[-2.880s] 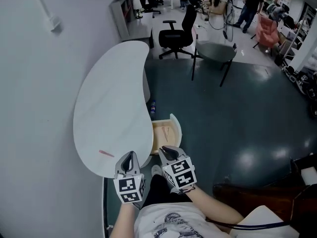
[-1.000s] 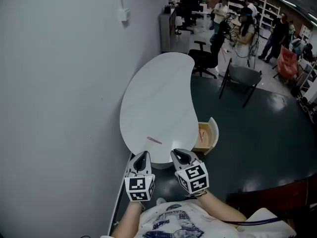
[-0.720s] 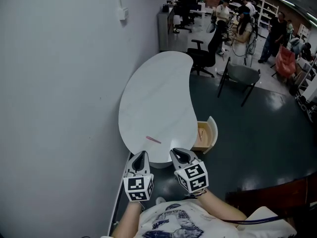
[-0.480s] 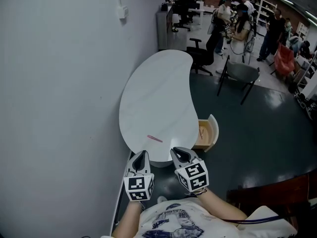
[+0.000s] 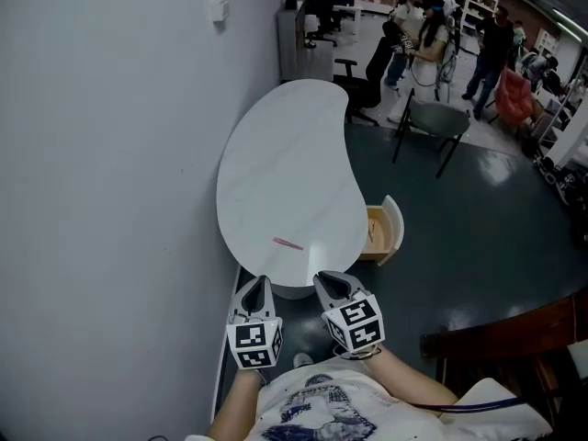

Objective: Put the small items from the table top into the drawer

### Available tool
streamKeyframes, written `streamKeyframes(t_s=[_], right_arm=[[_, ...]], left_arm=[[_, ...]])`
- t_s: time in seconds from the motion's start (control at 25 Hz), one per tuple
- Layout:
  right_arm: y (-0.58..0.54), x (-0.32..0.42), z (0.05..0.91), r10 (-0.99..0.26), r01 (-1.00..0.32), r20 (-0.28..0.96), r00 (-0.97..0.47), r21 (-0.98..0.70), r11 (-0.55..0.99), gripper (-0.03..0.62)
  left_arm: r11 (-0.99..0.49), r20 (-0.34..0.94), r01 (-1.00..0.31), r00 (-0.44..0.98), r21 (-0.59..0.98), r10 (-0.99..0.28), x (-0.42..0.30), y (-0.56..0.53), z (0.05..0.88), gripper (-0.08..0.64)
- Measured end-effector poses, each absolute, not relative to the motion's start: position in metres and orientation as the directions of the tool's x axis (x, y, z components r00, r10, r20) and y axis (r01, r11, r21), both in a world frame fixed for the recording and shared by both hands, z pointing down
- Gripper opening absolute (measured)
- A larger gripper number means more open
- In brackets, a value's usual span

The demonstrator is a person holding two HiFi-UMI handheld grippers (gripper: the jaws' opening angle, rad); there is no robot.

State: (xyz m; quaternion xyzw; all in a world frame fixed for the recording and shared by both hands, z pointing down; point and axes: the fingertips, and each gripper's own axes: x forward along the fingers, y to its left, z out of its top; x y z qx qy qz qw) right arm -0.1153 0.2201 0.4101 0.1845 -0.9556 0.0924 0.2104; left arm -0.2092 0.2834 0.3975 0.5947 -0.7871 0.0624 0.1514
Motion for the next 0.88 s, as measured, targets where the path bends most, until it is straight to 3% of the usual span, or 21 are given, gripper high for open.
streamKeyframes(t_s=[0.88], right_arm=[[0.170, -0.198, 0.470, -0.169, -0.258, 0.567, -0.806, -0.080, 0.963, 0.041]], left_arm=[[0.438, 0.384, -0.892, -0.368, 0.110, -0.847, -0.286, 0.257, 0.443, 0.023]])
